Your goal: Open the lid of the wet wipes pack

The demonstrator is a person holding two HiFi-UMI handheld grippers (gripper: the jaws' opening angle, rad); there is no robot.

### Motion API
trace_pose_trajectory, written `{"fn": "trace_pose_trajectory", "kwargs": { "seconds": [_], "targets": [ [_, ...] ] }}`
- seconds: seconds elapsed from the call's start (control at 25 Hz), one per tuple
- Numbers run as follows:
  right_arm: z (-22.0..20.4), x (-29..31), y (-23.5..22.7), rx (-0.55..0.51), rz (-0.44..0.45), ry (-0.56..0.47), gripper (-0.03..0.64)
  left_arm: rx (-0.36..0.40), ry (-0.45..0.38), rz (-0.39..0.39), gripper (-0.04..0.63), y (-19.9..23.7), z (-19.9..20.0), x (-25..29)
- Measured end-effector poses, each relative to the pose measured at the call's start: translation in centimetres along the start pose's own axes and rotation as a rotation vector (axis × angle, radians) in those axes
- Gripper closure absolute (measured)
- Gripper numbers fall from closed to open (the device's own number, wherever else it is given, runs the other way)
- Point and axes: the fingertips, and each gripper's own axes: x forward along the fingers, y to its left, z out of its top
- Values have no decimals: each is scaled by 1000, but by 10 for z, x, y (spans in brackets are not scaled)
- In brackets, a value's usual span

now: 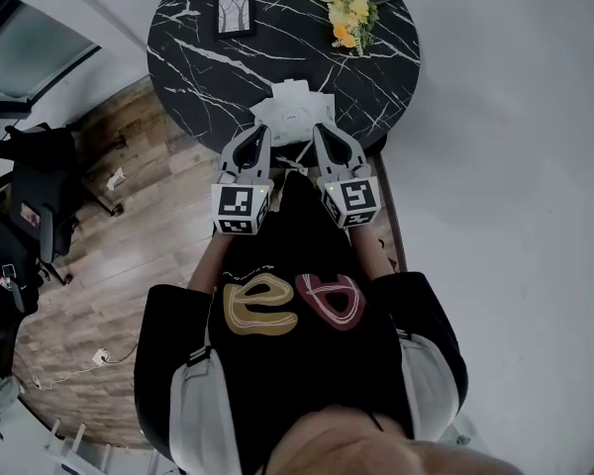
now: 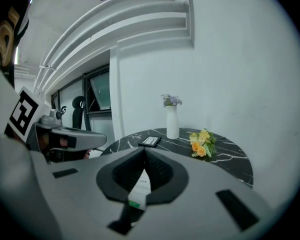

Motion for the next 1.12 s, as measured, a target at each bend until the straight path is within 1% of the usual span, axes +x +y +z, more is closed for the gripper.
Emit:
{"fn": "trace_pose_trajectory", "kwargs": {
  "seconds": [0.24,0.56,0.68,1.12],
  "targets": [
    [4,4,4,-21,-7,-12,606,-5,0,-7,577,6,-1,0],
    [7,8,4,-31,-7,1,606,-11,7,4,577,11,-1,5],
    [9,9,2,-25,-5,3,606,-12,14,11,577,11,0,9],
    [8,11,-14,-35,-17,20,607,-12,17,-7,577,3,3,32]
  ]
}}
